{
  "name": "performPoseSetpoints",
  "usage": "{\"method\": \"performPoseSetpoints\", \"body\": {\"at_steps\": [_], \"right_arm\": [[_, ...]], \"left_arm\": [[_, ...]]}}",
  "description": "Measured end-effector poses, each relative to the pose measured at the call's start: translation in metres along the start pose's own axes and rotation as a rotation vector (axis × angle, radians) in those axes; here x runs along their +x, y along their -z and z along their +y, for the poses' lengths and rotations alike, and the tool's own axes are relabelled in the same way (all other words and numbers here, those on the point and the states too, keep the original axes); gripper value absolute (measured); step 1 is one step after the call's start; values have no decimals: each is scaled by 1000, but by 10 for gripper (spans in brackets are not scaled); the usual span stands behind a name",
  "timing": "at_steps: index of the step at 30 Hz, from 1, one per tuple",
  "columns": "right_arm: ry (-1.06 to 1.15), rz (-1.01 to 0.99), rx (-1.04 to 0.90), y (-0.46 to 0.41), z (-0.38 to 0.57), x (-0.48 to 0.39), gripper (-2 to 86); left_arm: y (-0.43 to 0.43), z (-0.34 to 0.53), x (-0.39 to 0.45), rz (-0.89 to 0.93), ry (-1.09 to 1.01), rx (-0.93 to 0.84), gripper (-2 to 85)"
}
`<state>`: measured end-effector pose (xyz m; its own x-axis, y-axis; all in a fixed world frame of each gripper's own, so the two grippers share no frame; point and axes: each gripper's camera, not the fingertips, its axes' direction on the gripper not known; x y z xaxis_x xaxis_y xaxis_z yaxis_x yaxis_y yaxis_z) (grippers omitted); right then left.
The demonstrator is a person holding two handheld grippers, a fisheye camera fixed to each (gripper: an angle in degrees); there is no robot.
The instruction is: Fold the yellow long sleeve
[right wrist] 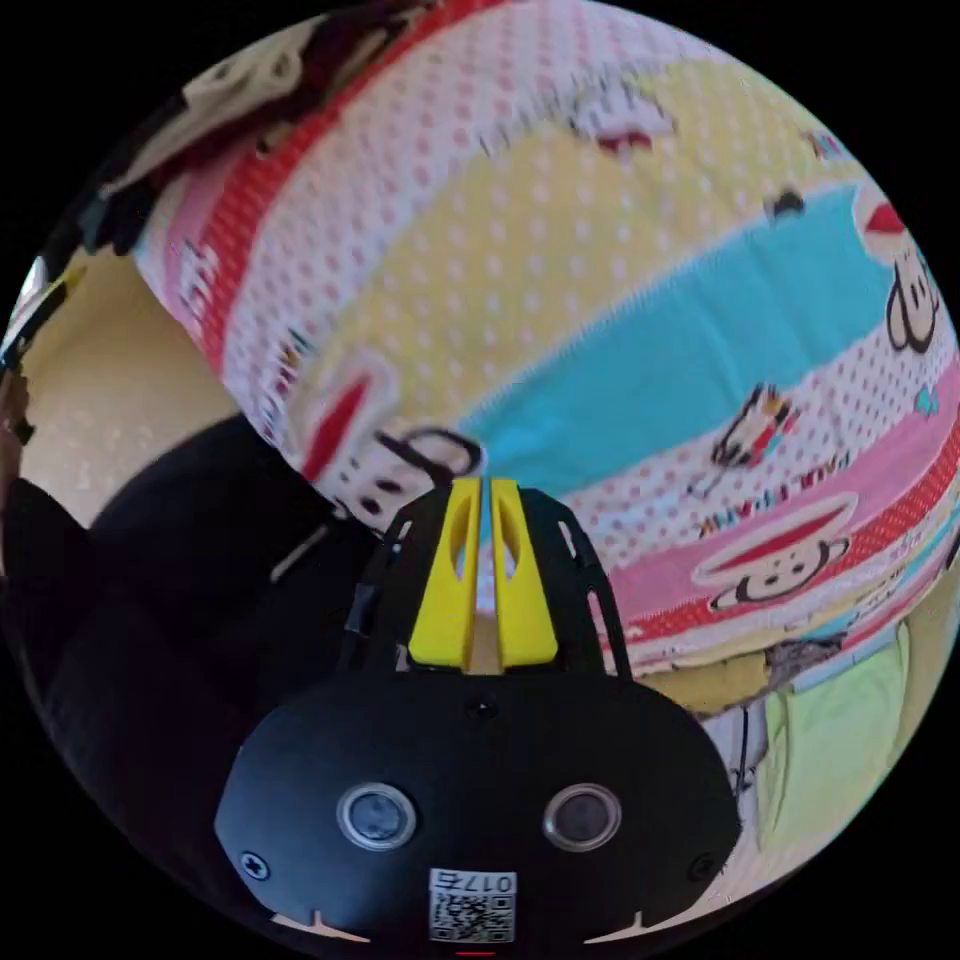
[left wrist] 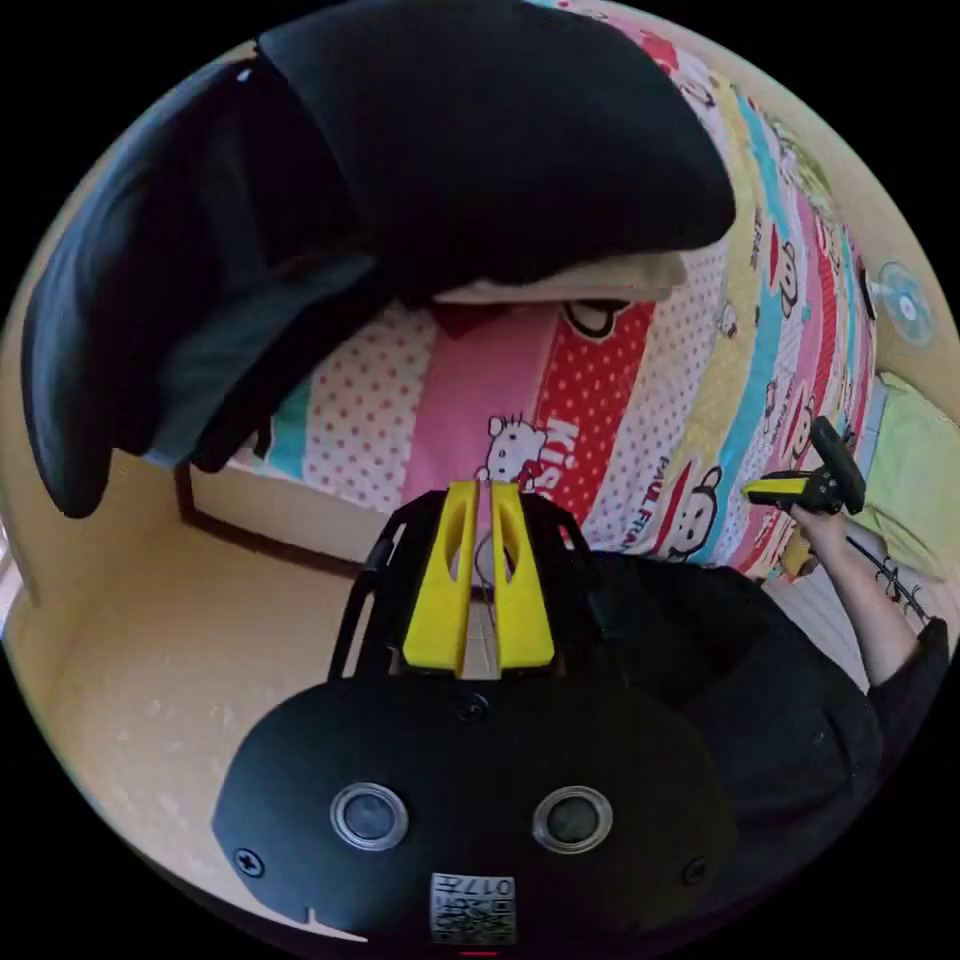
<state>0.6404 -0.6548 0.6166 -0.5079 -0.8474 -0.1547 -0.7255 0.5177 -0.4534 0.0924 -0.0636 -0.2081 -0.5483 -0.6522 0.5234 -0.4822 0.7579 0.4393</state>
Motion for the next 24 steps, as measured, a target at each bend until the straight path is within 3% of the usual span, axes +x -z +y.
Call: {"method": "performPoseSetpoints", "body": {"at_steps": [2,4,7,9,12,16,19,24], "right_arm": [[-74,126,-224,-79,66,23,17],[-103,141,-302,-120,120,31,12],[-206,19,-285,-153,207,40,8],[-303,-77,-253,-165,253,47,6],[-431,-191,-197,-175,319,61,6],[-530,-207,-98,-167,396,95,7],[-688,-236,34,-142,461,151,11],[-998,-366,451,-77,592,261,44]], "left_arm": [[-49,12,4,36,7,-139,3],[-91,25,18,59,23,-255,-2],[-128,42,69,36,-20,-318,-5],[-151,42,127,8,-196,-385,-5],[-185,46,198,-260,-435,-512,-6],[-224,47,256,-395,-553,-648,-6],[-241,41,291,-309,-505,-680,-6],[-232,44,332,39,-403,-512,-6]]}}
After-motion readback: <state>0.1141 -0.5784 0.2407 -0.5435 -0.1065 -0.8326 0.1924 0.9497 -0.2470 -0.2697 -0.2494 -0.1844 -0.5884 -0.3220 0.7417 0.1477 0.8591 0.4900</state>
